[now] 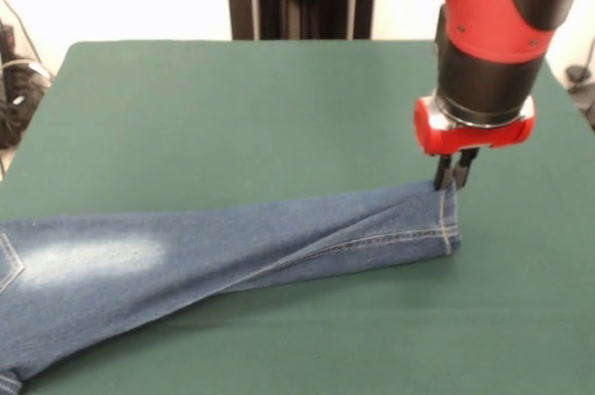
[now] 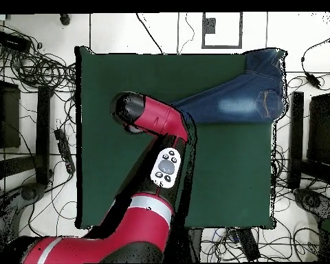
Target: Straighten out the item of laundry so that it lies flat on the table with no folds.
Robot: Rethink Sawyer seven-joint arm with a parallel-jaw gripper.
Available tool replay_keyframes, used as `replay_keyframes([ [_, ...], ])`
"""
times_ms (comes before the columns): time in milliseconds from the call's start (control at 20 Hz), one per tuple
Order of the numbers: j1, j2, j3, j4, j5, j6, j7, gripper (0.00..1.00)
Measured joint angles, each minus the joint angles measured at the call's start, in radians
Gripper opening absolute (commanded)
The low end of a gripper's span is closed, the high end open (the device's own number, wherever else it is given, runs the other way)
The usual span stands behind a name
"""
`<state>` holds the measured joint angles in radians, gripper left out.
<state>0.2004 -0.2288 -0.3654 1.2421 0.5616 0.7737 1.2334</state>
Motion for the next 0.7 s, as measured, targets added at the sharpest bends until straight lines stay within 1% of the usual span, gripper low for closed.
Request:
replay_keyframes([
  [700,-0.001,-0.022,0.074,0.039,-0.007,0.0,0.0,0.0],
])
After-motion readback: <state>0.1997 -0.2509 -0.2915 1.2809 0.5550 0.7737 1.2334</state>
